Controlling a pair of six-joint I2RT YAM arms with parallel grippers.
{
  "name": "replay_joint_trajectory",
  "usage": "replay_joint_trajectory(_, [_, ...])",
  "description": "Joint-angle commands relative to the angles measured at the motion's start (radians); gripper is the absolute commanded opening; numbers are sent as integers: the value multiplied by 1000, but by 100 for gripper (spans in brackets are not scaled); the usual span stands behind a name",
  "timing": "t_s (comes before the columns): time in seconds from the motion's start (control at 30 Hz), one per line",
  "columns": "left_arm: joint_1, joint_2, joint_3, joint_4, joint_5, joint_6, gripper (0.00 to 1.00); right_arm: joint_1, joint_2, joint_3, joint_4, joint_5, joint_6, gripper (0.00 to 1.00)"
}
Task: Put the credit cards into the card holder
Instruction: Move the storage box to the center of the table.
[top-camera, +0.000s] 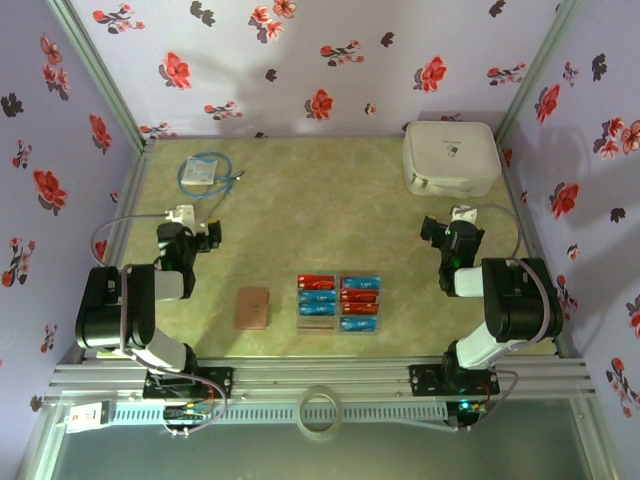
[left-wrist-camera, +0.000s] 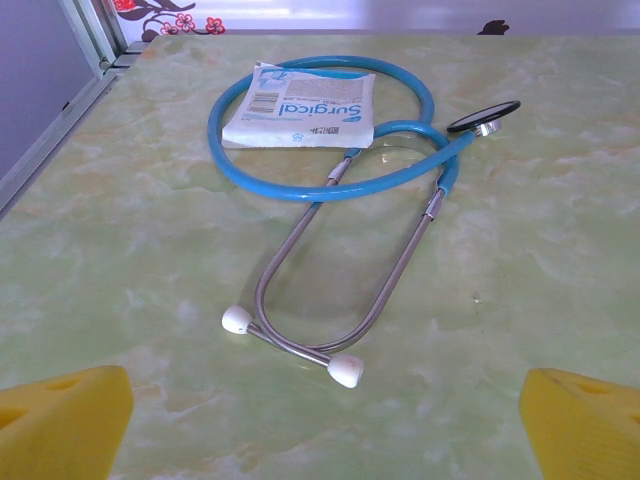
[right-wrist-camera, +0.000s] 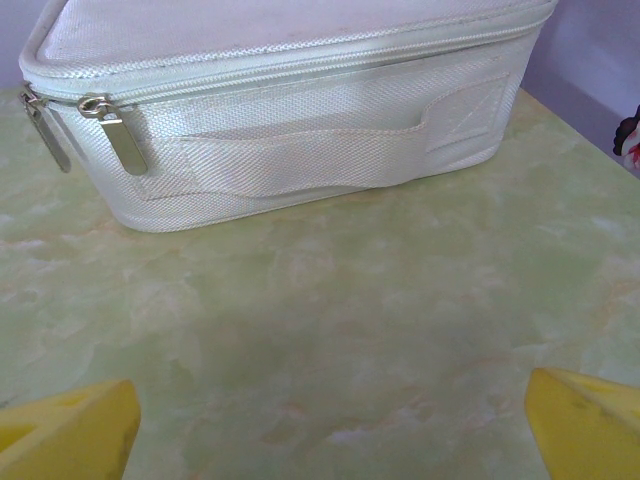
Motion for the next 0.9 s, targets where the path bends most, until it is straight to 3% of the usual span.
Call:
replay_joint_trajectory(0.0, [7, 3, 10, 16, 15, 4, 100, 5, -11, -6, 29, 19, -2, 99])
replay_joint_trajectory(0.53, [16, 0, 9, 20, 28, -3, 100, 3, -22, -2, 33, 15, 1, 99])
replay_joint_trajectory(0.73, [14, -134, 102, -247, -13, -11, 100, 6, -285, 182, -473, 65, 45, 99])
replay_joint_trajectory(0.87, [14, -254, 144, -386, -89, -90, 100, 3, -396, 318, -774, 200, 315, 99])
